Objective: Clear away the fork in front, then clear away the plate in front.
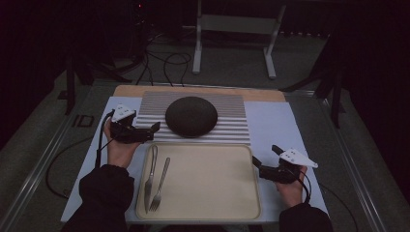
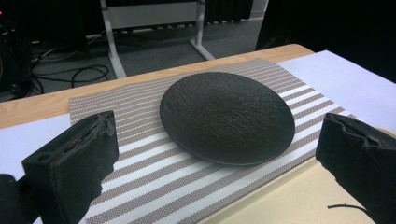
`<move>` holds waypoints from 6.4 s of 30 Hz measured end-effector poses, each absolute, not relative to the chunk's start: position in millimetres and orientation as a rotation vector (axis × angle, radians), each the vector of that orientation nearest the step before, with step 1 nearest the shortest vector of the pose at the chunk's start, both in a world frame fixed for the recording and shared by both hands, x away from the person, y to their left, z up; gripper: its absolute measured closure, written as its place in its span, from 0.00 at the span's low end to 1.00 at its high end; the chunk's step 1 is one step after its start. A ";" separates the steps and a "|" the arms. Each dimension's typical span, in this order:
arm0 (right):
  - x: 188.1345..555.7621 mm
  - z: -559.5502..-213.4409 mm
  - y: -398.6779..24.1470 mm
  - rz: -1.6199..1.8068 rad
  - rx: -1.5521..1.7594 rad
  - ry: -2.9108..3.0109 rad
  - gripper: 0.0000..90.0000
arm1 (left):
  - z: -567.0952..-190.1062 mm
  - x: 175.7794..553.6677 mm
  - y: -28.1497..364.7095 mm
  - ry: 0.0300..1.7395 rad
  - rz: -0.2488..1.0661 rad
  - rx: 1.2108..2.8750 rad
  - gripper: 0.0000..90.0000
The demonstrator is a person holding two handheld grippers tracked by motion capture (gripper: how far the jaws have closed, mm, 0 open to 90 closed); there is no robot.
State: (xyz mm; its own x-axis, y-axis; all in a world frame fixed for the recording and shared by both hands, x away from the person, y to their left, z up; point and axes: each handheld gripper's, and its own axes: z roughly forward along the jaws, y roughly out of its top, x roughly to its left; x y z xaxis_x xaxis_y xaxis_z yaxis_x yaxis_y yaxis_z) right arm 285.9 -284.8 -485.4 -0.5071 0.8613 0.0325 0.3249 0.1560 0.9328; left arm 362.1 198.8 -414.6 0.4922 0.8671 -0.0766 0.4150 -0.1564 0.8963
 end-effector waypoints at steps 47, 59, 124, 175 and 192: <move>286.0 -482.7 -288.9 1.334 1.176 1.875 0.09 | -420.6 412.0 165.2 1.119 0.567 1.863 0.00; 286.9 -483.4 -288.7 1.333 1.179 1.875 0.09 | -425.3 426.8 169.5 1.157 0.559 1.838 0.00; 290.8 -486.6 -289.9 1.305 1.220 1.887 0.09 | -459.3 462.0 160.6 1.279 0.468 1.838 0.00; 291.3 -487.4 -290.3 1.316 1.218 1.887 0.09 | -502.5 484.7 154.3 1.395 0.252 1.918 0.03; 291.3 -487.3 -290.3 1.316 1.217 1.890 0.09 | -513.1 489.6 151.3 1.420 0.219 1.948 0.03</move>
State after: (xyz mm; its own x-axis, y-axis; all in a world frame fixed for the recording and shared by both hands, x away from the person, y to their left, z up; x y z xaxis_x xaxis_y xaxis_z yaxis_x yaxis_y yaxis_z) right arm 291.3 -290.3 -487.3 -0.4536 0.8886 0.0682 0.3720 0.1193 0.9206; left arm 489.6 151.3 -513.1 0.3833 0.8863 -0.2598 0.7671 -0.1487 0.6241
